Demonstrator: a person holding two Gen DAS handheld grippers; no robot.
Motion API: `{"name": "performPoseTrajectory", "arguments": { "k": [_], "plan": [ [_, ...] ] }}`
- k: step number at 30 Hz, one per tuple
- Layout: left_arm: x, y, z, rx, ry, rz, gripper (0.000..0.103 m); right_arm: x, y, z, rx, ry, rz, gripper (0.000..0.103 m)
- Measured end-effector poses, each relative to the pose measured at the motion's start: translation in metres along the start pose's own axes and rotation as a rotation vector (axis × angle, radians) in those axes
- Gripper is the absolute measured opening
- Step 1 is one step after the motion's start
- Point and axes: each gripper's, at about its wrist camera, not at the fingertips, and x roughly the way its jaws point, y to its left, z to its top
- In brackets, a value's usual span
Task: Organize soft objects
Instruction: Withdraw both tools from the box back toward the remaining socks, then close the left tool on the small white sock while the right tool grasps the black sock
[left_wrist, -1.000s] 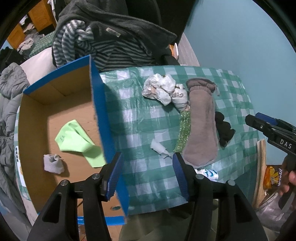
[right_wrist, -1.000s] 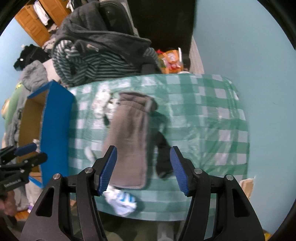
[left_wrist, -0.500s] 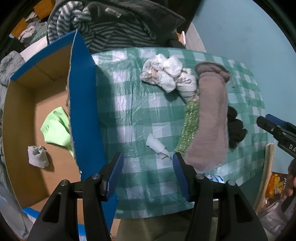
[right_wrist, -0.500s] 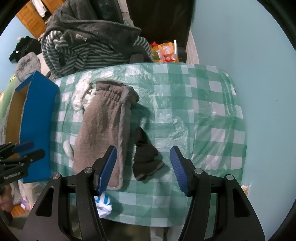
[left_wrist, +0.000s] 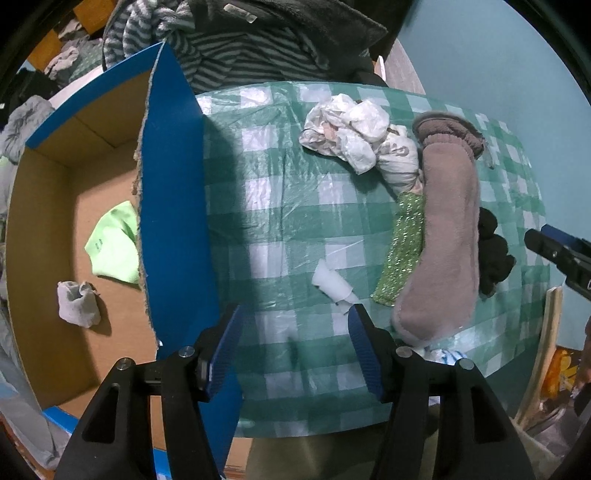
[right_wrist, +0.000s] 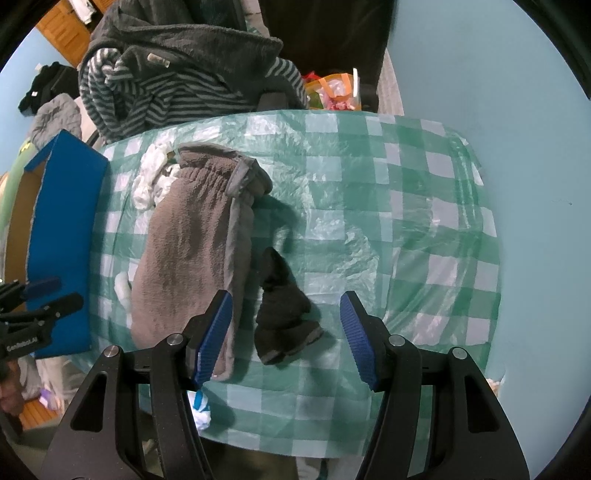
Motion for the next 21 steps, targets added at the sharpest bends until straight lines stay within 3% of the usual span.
{"name": "performPoseTrajectory", "arguments": {
  "k": [9, 14, 21],
  "plan": [
    [0.0, 0.016, -0.009, -0.034, 0.02, 0.03, 0.06, 0.009, 0.001, 0.002, -0.024, 0.015, 0.009, 0.061],
    [-0.002, 0.016, -0.01, -0.084, 0.029, -0.026, 0.061, 0.013, -0.001, 0.002, -0.035, 0.02, 0.013, 0.061],
    [0.008, -0.009, -0.007, -0.078, 0.043, -0.06, 0.062, 0.025, -0.006, -0.002, -0.053, 0.032, 0.005, 0.061]
  ]
}}
